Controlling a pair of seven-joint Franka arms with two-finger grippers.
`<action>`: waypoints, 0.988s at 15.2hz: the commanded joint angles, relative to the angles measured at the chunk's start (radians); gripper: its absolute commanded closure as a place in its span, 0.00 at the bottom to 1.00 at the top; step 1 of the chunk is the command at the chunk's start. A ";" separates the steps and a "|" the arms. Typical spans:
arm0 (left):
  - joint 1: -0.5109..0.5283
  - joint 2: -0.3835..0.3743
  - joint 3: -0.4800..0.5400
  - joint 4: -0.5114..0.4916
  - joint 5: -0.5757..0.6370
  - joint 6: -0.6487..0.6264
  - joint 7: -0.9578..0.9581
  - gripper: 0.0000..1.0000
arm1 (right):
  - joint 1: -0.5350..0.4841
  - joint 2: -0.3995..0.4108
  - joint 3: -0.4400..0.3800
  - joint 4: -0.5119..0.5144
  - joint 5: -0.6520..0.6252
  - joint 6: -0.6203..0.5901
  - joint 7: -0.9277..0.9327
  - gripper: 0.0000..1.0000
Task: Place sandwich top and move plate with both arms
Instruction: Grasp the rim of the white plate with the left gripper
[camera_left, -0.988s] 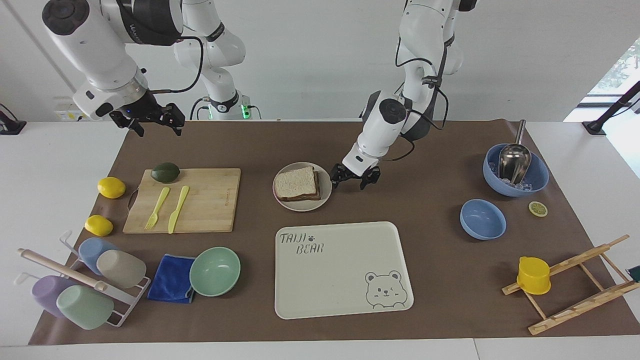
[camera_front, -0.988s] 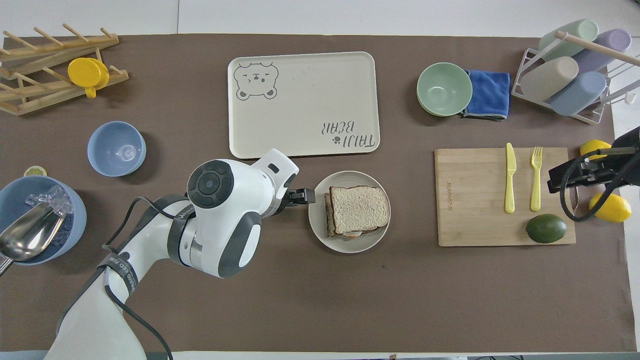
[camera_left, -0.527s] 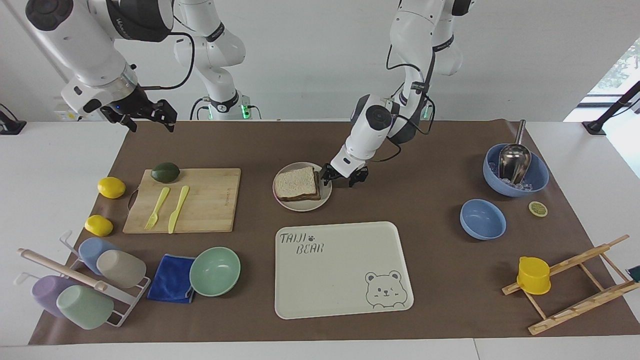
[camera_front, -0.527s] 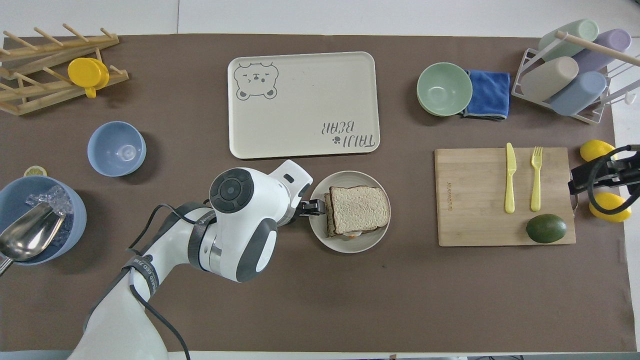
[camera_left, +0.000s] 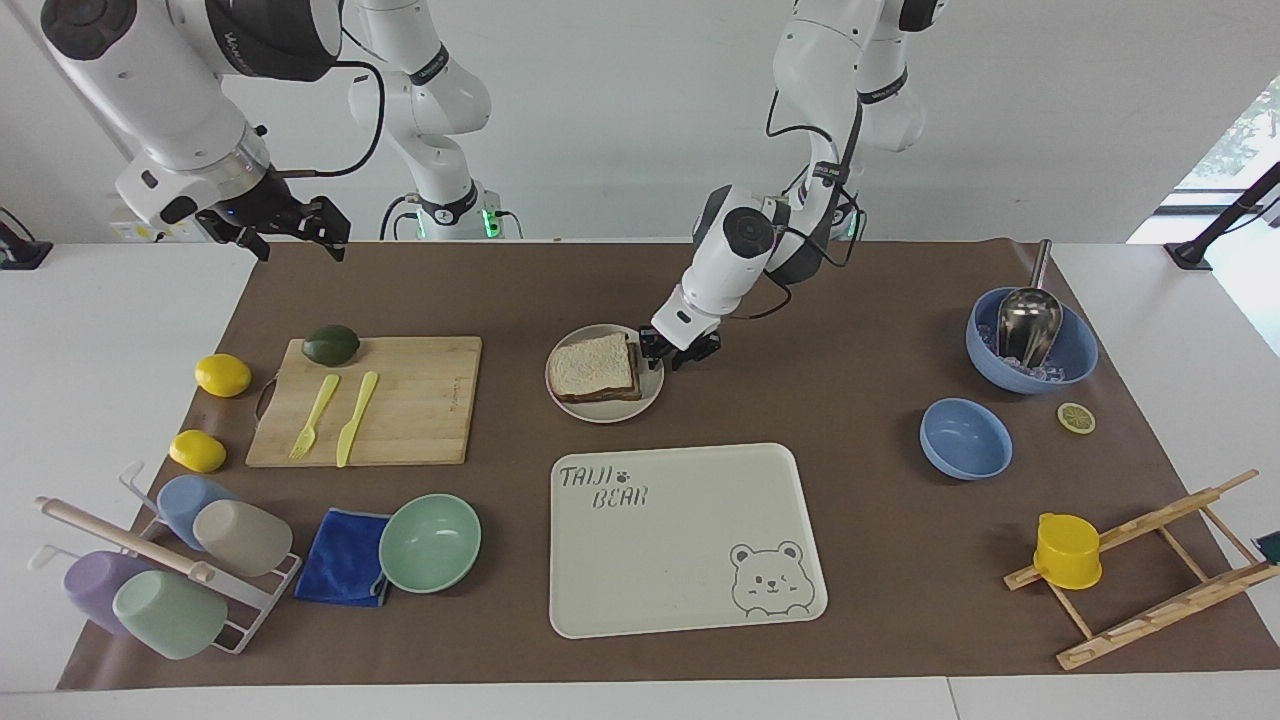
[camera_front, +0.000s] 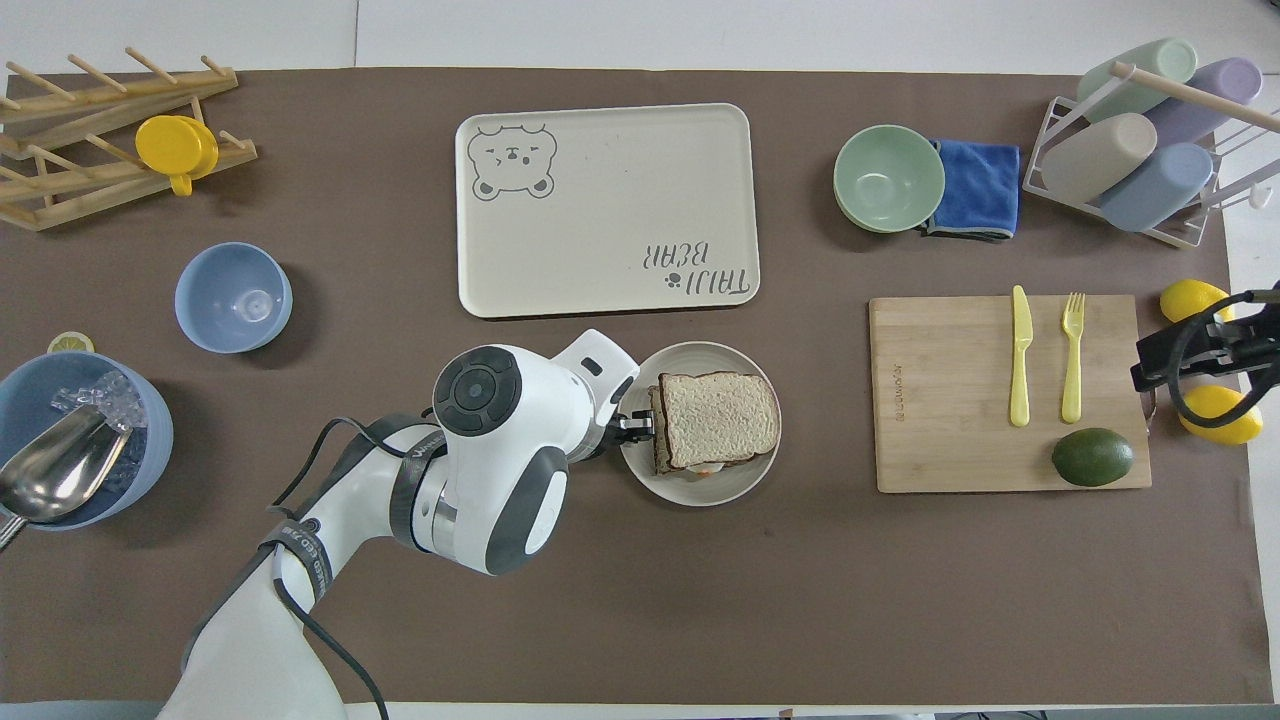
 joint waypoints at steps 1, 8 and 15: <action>-0.019 0.000 0.014 -0.009 -0.022 0.019 0.004 0.67 | -0.026 -0.022 0.020 -0.027 0.018 0.018 -0.010 0.00; -0.038 0.003 0.015 -0.009 -0.025 0.026 -0.005 1.00 | -0.027 -0.014 0.022 0.007 0.005 0.018 -0.019 0.00; -0.019 0.002 0.017 -0.003 -0.062 -0.001 -0.009 1.00 | -0.030 -0.011 0.014 0.022 0.018 0.018 -0.020 0.00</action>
